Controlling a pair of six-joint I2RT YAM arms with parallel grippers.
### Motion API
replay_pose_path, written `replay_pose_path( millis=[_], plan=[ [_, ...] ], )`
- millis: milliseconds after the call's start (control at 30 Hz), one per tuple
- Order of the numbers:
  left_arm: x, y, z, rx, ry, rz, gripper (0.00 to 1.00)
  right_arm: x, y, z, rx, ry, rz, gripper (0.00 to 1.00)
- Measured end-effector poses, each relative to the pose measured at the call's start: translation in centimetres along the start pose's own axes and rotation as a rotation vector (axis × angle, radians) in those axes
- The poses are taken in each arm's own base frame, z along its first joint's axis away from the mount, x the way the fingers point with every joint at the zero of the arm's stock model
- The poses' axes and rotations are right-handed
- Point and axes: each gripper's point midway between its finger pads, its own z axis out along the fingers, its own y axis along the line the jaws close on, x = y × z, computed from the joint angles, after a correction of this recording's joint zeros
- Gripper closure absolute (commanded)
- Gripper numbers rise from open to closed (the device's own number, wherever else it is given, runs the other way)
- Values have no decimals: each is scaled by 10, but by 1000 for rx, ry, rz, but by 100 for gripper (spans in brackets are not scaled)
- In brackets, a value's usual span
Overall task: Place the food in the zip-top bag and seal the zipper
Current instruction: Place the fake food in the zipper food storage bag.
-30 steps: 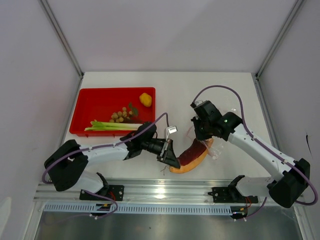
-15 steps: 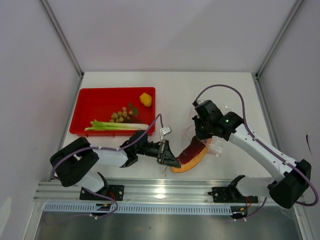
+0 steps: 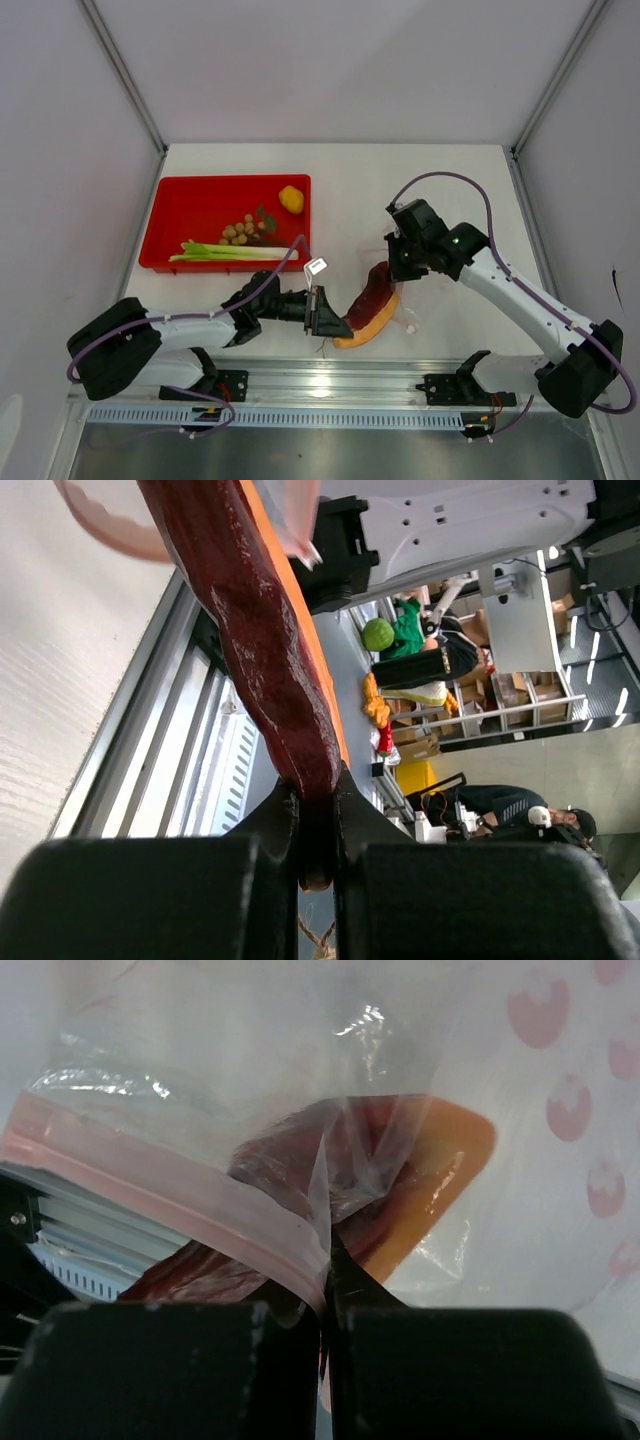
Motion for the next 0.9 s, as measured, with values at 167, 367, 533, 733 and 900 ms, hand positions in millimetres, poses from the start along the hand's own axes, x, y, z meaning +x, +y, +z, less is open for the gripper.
replay_pose_path(
  millis=[167, 367, 533, 733, 900],
  plan=[
    [-9, 8, 21, -44, 39, -24, 99, 4, 9, -1, -30, 15, -2, 100],
    [-17, 13, 46, -62, 72, -122, 99, 8, 14, -1, -38, 20, -4, 100],
    [-25, 13, 56, -82, 70, -221, 100, 7, 13, -1, -24, 13, -1, 100],
    [-47, 4, 67, -101, 11, -271, 99, 2, 10, -1, -5, -17, 8, 100],
    [-56, 9, 70, -137, -45, -332, 99, -2, 12, 0, -10, -33, 22, 100]
  ],
)
